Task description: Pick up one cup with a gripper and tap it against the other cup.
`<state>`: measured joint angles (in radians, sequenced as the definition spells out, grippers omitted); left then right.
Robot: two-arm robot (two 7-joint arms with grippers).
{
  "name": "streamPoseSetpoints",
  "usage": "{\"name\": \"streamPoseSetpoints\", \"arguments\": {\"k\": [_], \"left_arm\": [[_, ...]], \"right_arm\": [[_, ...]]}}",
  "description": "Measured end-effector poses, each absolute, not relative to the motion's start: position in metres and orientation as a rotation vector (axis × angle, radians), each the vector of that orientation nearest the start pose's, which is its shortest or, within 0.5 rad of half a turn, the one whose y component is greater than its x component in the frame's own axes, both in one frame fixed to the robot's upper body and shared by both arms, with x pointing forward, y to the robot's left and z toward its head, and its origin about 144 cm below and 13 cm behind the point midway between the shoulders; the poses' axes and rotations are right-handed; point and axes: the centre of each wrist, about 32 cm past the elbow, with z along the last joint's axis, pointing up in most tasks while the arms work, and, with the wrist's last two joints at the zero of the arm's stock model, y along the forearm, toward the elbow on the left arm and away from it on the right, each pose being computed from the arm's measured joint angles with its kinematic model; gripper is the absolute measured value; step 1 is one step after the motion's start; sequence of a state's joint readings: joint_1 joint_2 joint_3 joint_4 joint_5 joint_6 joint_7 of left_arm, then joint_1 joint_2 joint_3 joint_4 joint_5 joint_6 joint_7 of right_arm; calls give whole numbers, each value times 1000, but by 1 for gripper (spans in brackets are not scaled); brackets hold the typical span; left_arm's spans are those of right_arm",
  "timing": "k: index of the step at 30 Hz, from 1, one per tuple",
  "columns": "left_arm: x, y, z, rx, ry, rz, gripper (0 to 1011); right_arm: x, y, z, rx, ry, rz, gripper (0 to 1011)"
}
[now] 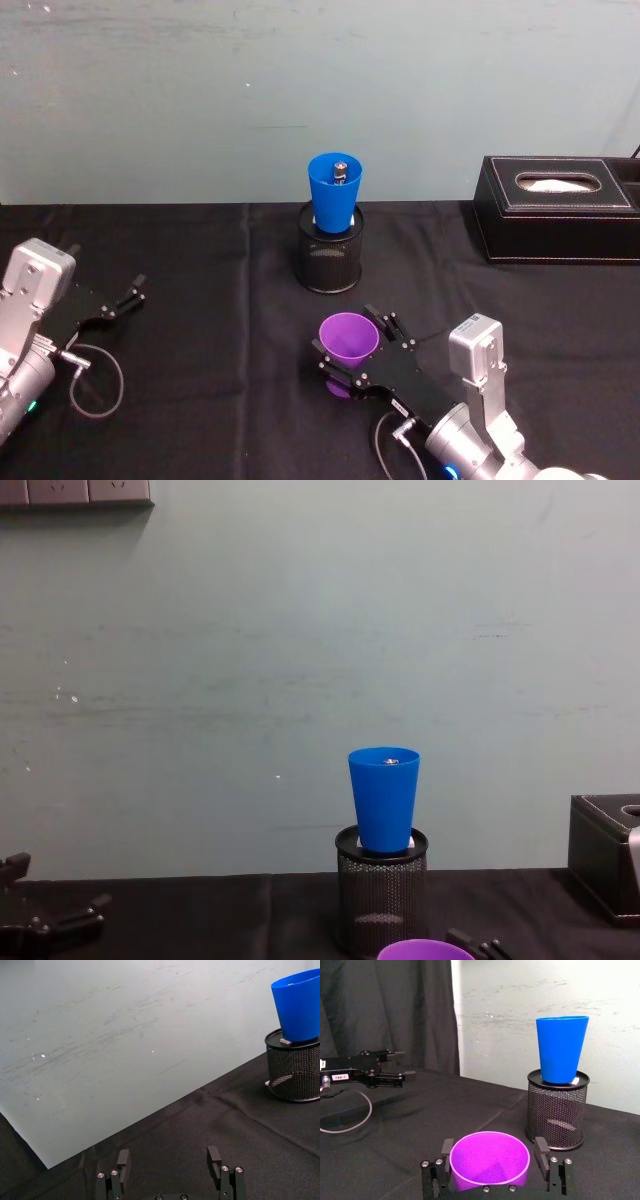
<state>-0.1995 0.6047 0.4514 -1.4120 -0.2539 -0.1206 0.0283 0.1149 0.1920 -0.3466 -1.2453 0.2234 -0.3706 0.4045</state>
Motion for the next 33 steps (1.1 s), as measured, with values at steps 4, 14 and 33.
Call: {"name": "streamPoseSetpoints", "arguments": {"k": [4,14,33], "left_arm": [[489,310,1140,304,-285,1248,1000],[489,310,1140,304,-285,1248,1000],[489,310,1140,304,-285,1248,1000]], "right_arm": [[466,-199,1076,83,-97,-893,1002],[461,-197,1106,155,-146,-896,1003],[454,-229,1120,178,-131,-1158,1002]]}}
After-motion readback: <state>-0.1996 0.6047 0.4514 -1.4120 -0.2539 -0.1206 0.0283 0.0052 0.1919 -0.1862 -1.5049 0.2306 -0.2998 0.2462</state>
